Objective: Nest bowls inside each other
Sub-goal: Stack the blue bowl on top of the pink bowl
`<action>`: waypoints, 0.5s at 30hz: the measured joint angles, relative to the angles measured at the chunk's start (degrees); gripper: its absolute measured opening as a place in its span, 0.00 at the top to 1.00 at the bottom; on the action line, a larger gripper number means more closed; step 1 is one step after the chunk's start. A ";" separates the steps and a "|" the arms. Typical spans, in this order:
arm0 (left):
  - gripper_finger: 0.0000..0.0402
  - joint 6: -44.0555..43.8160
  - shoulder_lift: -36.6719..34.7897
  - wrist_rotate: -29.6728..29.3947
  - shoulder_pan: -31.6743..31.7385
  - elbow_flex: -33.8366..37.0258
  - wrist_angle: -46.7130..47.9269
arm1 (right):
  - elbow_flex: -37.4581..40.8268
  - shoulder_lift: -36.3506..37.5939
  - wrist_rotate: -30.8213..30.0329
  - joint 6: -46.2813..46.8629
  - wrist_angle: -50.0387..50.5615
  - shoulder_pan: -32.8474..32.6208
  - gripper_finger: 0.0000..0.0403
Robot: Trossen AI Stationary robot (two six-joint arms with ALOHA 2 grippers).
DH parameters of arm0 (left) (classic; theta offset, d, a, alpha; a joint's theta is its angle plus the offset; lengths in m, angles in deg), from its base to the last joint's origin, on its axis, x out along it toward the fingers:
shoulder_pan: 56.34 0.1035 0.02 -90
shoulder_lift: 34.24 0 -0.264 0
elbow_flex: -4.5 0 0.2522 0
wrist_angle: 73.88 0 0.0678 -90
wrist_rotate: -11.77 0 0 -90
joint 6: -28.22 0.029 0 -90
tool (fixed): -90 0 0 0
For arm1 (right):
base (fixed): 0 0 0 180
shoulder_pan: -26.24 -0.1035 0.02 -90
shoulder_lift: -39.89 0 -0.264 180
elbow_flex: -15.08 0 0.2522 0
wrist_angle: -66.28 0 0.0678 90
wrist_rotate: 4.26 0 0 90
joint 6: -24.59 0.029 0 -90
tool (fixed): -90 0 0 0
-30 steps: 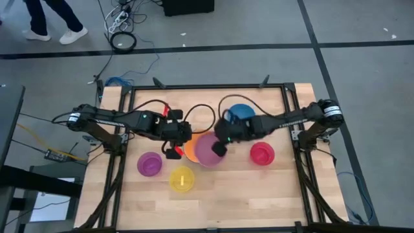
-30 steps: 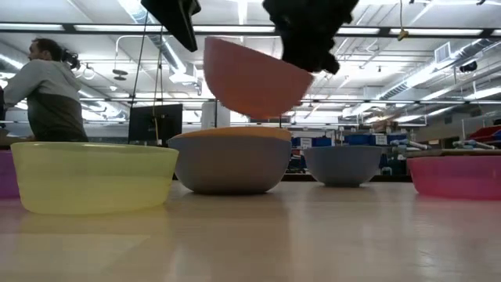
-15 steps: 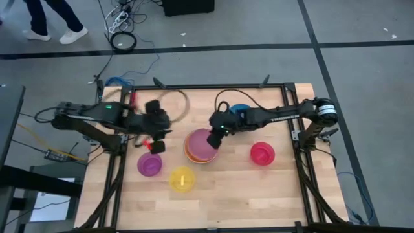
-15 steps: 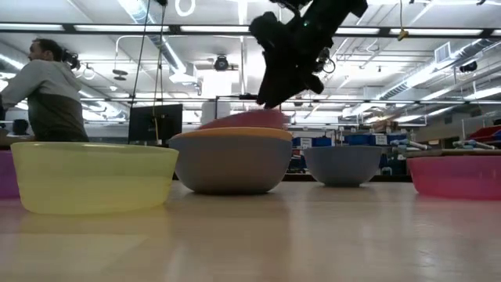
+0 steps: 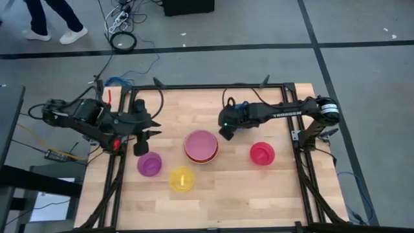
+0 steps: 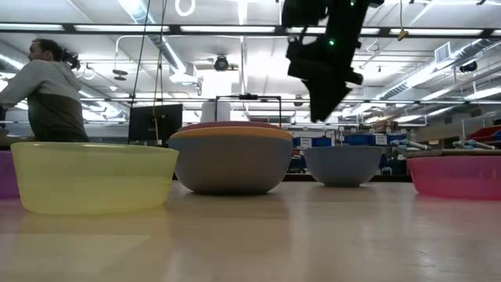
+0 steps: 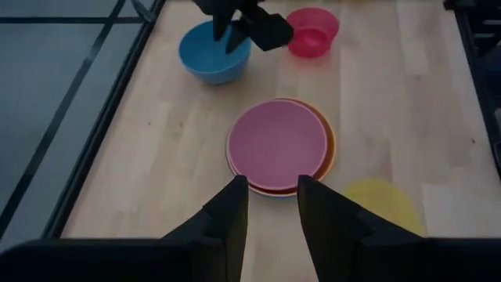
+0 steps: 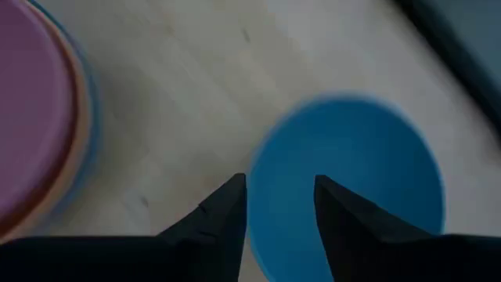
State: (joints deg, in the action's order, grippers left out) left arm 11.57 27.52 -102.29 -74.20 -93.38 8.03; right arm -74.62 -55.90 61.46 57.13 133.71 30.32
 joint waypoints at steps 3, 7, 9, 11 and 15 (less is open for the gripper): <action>0.70 -0.55 0.13 -0.74 -0.77 0.00 0.57 | 1.25 -0.64 3.72 0.50 0.94 1.26 0.65; 0.70 -0.59 0.51 -1.89 -1.45 0.02 0.61 | 3.63 -0.77 5.36 0.49 -1.49 1.80 0.65; 0.70 -1.01 0.68 -2.04 -1.72 0.02 0.60 | 4.99 -0.81 6.23 0.87 -1.59 2.09 0.65; 0.70 -1.15 0.80 -2.06 -1.80 0.02 0.63 | 6.17 -0.81 7.32 1.30 -3.34 2.25 0.65; 0.70 -1.64 0.85 -2.21 -1.82 0.02 0.69 | 8.86 -0.81 8.78 1.81 -5.76 2.24 0.65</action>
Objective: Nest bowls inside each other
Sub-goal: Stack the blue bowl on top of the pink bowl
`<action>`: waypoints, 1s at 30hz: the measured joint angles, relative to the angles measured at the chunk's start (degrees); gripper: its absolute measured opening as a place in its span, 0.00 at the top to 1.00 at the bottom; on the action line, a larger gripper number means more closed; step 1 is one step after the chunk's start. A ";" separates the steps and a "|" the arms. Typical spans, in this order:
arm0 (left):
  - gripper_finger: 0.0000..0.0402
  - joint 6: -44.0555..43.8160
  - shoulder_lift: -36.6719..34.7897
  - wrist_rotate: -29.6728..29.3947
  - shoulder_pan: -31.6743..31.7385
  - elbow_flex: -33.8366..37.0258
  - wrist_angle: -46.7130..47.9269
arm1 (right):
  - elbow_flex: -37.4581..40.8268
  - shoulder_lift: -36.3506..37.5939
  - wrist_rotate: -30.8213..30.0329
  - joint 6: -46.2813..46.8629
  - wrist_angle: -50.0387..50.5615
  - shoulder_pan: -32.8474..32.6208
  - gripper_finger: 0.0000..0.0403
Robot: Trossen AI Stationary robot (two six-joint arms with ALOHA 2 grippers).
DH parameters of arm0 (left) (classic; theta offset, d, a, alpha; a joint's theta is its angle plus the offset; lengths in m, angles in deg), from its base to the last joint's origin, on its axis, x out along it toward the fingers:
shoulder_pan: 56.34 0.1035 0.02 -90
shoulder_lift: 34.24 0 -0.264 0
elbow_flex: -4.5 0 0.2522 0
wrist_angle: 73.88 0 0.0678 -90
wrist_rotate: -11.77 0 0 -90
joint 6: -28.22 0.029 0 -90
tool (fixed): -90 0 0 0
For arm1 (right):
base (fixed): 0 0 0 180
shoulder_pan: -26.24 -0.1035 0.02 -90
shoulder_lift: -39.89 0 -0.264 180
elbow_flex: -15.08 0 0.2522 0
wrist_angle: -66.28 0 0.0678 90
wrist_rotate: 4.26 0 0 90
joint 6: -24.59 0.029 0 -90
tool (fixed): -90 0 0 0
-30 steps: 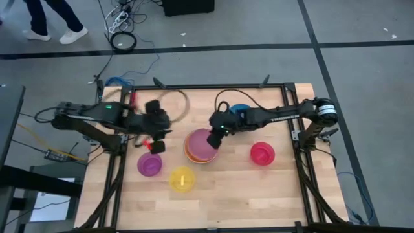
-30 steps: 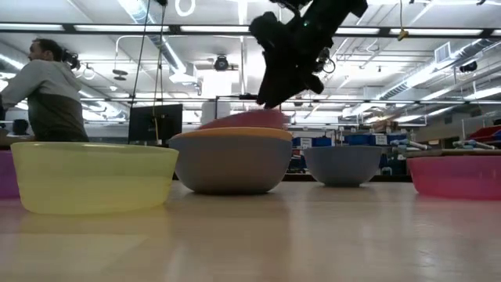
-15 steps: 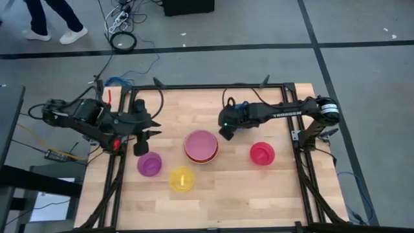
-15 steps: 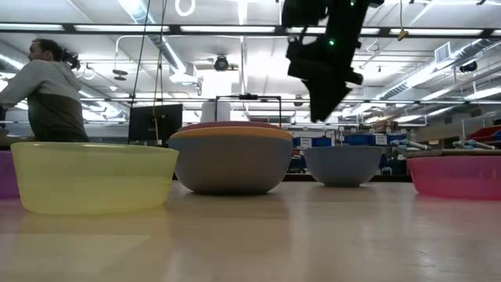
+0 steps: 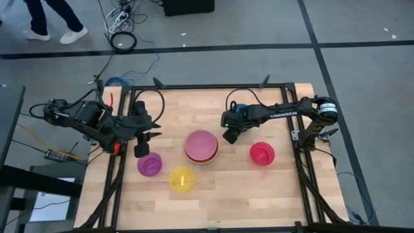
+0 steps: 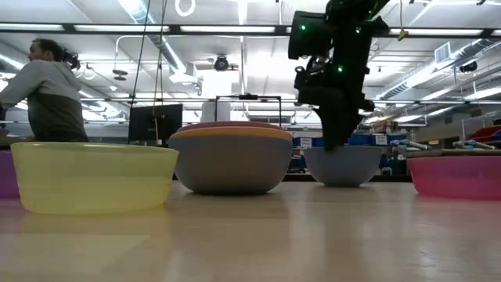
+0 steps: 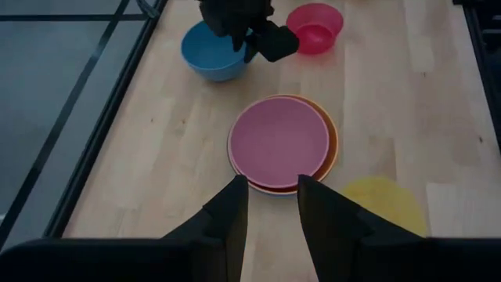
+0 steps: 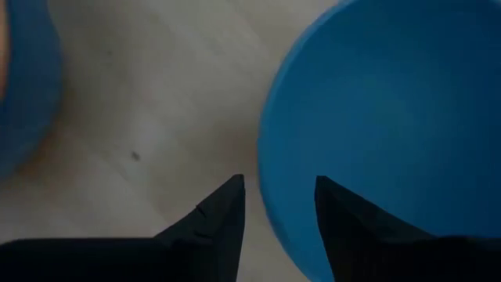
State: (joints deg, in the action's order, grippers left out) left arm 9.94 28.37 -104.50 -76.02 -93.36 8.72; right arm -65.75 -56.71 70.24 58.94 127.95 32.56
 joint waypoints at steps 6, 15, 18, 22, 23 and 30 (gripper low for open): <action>0.70 -0.01 0.00 -0.29 0.02 0.00 0.00 | 7.57 0.00 -0.23 -0.81 -9.15 0.68 0.66; 0.70 0.00 0.00 -2.54 0.02 0.00 -0.04 | 3.81 0.39 -0.74 -10.23 -7.78 -1.28 0.97; 0.70 0.29 0.00 -3.48 0.02 0.00 -0.04 | -3.90 0.38 0.73 -12.42 -7.52 -5.27 0.99; 0.70 1.36 0.00 -3.97 0.02 0.00 -0.33 | -13.47 -1.31 -1.04 -14.65 -9.51 -12.88 1.00; 0.70 1.42 0.00 -4.14 0.02 0.00 -0.26 | -15.48 -1.96 -2.20 -14.97 -9.33 -14.59 1.00; 0.70 1.46 0.00 -4.14 0.02 0.00 -0.33 | -22.41 -9.35 -4.29 -15.14 -12.74 -20.52 1.00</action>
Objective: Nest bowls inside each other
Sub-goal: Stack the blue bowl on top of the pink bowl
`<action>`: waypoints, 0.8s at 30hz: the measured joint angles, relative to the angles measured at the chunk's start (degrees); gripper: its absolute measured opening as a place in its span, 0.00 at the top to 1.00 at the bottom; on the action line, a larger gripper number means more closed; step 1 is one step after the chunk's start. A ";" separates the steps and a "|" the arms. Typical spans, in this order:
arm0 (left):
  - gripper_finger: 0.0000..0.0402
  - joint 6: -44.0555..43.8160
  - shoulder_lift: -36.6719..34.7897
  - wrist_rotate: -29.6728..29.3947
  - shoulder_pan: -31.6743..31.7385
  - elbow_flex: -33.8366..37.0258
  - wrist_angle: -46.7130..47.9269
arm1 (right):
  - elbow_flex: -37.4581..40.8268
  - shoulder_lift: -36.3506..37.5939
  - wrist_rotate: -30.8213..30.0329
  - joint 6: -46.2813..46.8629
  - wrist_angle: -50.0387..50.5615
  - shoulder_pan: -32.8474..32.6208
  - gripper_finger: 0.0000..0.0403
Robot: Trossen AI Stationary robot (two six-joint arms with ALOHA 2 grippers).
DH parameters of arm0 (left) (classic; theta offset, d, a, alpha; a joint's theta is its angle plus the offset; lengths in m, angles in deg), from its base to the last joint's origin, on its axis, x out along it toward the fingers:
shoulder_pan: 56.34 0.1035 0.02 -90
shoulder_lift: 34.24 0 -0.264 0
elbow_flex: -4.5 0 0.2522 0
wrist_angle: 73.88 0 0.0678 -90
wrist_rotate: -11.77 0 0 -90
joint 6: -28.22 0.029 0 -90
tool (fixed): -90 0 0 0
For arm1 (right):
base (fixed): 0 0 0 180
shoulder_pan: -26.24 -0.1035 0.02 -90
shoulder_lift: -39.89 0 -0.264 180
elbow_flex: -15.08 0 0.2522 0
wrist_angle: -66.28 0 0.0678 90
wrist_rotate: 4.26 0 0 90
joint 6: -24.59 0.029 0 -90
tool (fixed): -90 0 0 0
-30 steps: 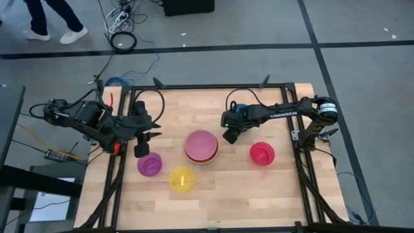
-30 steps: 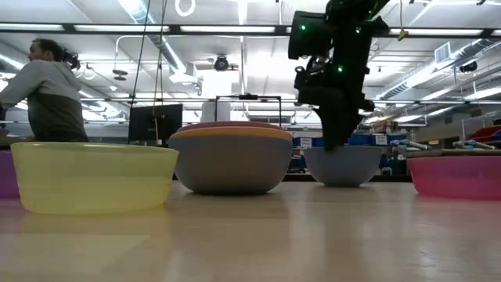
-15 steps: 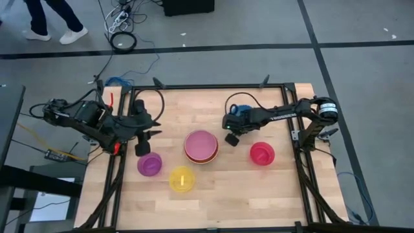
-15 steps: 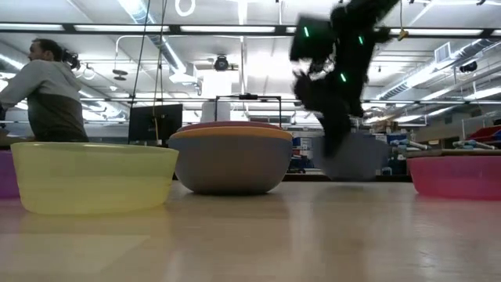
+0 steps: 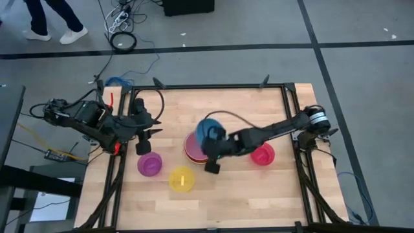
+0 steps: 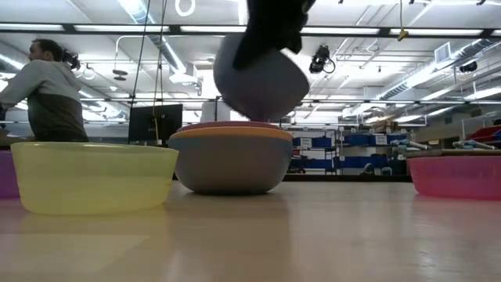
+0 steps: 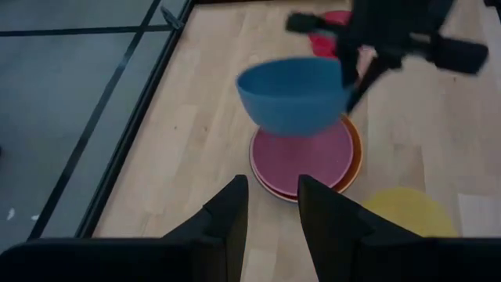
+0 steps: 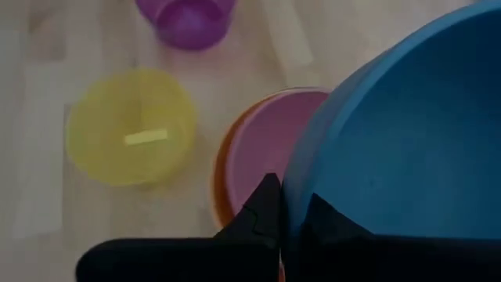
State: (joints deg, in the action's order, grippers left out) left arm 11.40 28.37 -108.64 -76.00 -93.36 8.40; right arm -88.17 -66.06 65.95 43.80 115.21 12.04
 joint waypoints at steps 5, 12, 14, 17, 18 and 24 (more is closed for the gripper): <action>0.70 -0.74 0.00 0.00 0.00 0.00 0.29 | -1.49 -4.91 0.53 -0.92 -0.98 -0.80 0.99; 0.70 -4.60 0.00 0.49 0.00 0.00 5.12 | -1.61 -3.93 3.31 -1.26 -2.10 -0.69 0.81; 0.70 -6.11 0.00 0.52 0.00 0.00 6.79 | -1.61 -2.70 3.32 -0.87 -1.25 -0.69 0.75; 0.70 -8.14 0.00 0.58 -0.02 0.00 8.59 | -1.74 -0.28 2.40 0.38 1.45 -0.69 0.69; 0.70 -9.02 0.00 0.63 -0.13 0.00 9.50 | -1.74 0.54 1.83 0.95 3.11 -0.69 0.68; 0.70 -11.26 0.00 0.65 -1.44 0.00 11.17 | -1.74 4.17 -1.00 5.31 11.91 -1.48 0.67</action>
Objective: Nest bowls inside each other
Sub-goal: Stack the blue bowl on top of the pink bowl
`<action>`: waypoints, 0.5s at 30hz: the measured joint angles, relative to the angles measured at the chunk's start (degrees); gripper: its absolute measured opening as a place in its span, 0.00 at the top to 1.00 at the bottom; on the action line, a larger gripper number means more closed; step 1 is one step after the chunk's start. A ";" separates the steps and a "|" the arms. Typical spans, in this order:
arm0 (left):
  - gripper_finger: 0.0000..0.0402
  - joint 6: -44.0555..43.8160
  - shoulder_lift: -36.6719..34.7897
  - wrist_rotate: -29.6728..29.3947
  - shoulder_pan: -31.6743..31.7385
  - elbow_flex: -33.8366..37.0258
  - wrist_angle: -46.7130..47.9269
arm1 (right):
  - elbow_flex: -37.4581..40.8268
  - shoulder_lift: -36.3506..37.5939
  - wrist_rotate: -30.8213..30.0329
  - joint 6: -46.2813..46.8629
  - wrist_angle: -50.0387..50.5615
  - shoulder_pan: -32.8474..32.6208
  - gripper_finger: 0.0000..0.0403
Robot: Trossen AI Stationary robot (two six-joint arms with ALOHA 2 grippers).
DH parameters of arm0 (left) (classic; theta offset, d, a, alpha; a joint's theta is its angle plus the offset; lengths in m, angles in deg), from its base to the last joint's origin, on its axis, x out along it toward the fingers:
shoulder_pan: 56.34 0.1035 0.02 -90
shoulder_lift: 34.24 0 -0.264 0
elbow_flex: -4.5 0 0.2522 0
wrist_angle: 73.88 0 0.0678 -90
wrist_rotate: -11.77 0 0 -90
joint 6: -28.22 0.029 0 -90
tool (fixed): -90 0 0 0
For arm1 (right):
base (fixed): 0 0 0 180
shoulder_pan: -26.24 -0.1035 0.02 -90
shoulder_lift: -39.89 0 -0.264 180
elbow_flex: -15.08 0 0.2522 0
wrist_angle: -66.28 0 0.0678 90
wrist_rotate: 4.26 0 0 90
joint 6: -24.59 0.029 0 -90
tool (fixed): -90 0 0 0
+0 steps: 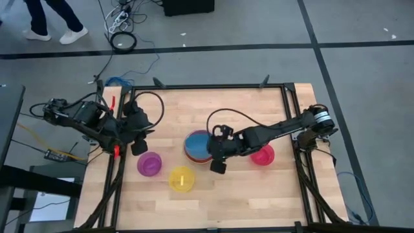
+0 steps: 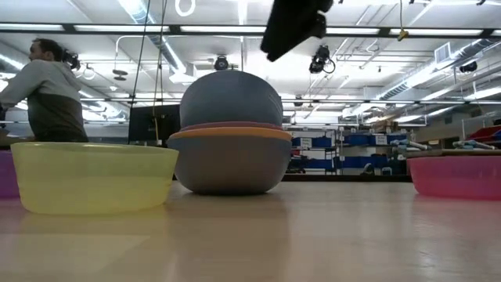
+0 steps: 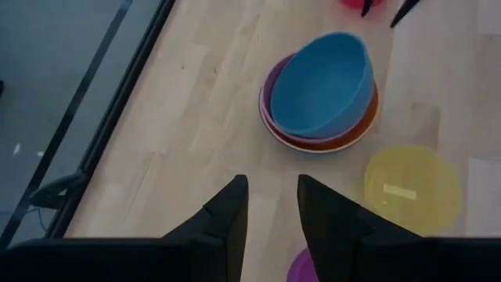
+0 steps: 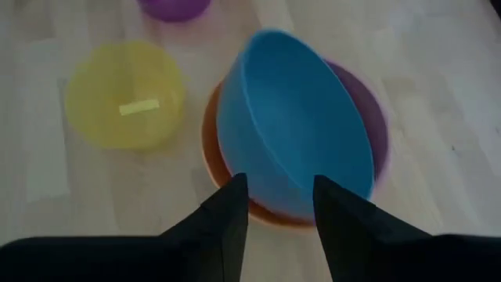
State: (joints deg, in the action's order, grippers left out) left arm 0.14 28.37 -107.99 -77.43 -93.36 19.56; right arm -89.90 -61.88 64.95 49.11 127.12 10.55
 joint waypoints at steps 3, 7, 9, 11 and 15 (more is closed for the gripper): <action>0.70 -0.74 0.00 -0.16 -0.84 0.00 0.00 | 0.00 0.23 -1.86 0.74 -0.31 -0.77 0.68; 0.70 -0.78 0.03 -1.55 -1.52 0.00 -0.26 | 0.39 -0.15 -4.94 0.83 -5.67 -0.76 0.68; 0.70 -0.76 0.26 -2.37 -1.58 0.00 -0.77 | 1.97 -0.18 -7.07 0.86 -9.99 -0.47 0.68; 0.70 -0.76 0.44 -2.57 -1.59 0.02 -0.64 | 4.06 -0.18 -7.65 1.05 -14.21 0.19 0.68; 0.70 -0.76 0.82 -2.64 -2.00 0.02 -0.61 | 9.60 -0.20 -5.92 4.17 -19.29 1.21 0.69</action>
State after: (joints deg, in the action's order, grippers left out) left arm -0.62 29.19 -110.63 -79.43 -93.33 18.95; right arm -80.31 -62.09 59.02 53.28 107.83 11.76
